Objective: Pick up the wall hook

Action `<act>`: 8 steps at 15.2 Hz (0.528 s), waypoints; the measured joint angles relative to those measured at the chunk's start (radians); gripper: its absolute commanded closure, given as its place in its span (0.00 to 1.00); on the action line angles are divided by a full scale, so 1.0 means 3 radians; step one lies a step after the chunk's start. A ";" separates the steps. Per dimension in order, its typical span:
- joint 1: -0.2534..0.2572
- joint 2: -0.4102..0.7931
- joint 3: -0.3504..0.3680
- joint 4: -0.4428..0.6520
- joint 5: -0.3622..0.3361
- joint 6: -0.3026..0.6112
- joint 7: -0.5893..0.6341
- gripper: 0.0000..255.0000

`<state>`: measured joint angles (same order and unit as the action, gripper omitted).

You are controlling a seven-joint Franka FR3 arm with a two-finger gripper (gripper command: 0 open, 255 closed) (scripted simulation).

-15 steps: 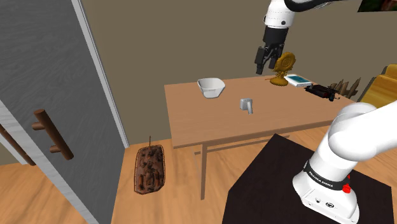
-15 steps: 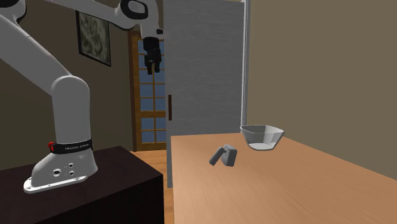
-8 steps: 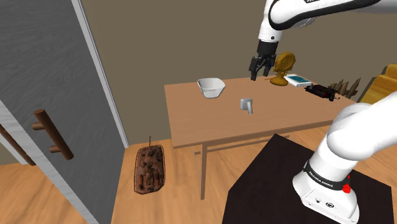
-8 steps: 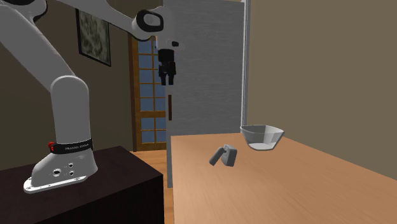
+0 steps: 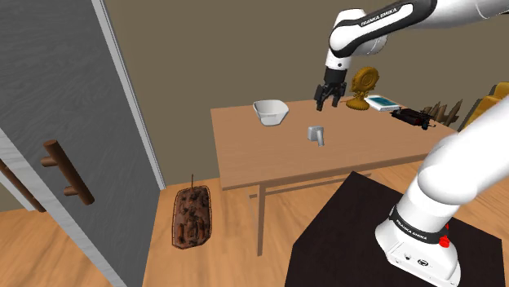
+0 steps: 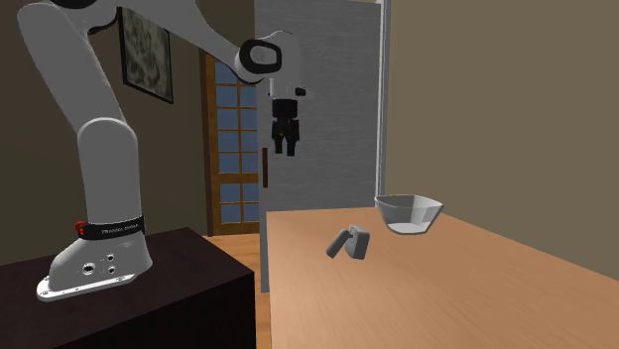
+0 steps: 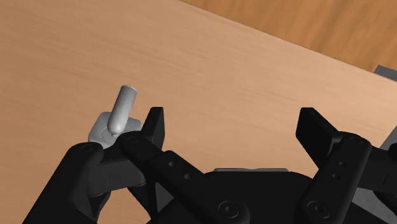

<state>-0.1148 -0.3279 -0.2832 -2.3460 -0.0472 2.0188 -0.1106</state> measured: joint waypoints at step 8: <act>-0.0094 0.1027 -0.0336 0.0437 0.0430 0.0438 -0.0459 0.00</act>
<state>-0.1429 -0.0197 -0.3842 -2.2150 0.0817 2.1503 -0.2484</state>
